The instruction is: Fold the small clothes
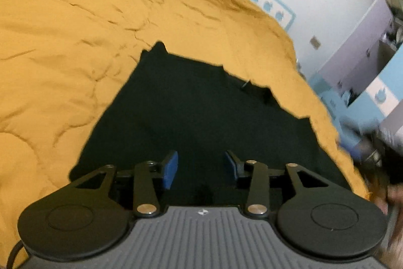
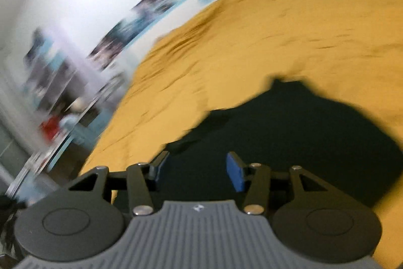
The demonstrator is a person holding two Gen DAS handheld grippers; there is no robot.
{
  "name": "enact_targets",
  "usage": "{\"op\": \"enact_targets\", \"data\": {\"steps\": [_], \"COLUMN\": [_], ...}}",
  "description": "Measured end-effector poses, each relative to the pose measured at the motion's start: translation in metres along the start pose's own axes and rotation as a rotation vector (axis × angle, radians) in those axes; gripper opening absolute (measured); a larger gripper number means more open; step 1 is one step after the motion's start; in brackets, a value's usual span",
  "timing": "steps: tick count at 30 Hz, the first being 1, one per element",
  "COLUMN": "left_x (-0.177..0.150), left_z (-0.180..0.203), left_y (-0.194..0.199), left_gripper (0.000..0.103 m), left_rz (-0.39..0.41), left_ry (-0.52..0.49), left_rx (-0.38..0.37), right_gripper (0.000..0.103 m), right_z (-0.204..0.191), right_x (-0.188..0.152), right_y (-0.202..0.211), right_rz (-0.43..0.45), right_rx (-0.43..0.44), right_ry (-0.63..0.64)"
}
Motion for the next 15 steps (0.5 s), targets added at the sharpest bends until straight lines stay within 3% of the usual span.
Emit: {"op": "enact_targets", "data": {"steps": [5,9,15], "left_x": [-0.006,-0.006,-0.005], "left_z": [0.002,0.0,0.003], "left_y": [-0.013,-0.018,-0.027], "left_gripper": [0.057,0.062,0.073], "left_rz": [-0.039,-0.057,-0.08], "left_ry": [-0.033,-0.032,-0.042], "left_rx": [0.033,0.035,0.028], "right_gripper": [0.052,0.052,0.052], "right_z": [-0.045,-0.05,-0.024], "right_x": [0.01,0.013,0.013], "right_y": [-0.113,-0.188,-0.252], "right_rz": [-0.095,-0.152,-0.201], "right_rx": [-0.002,-0.083,-0.184], "right_ry": [0.143,0.178,0.066]}}
Point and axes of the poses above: each gripper's, at about its wrist camera, not at the fingertips, and y roughly against the way its jaws point, z to its right, x to its top, the point moved 3 cm from there along -y, roughly the way its jaws point, and after that the axes turned 1 degree about z, right-handed, at the moved point
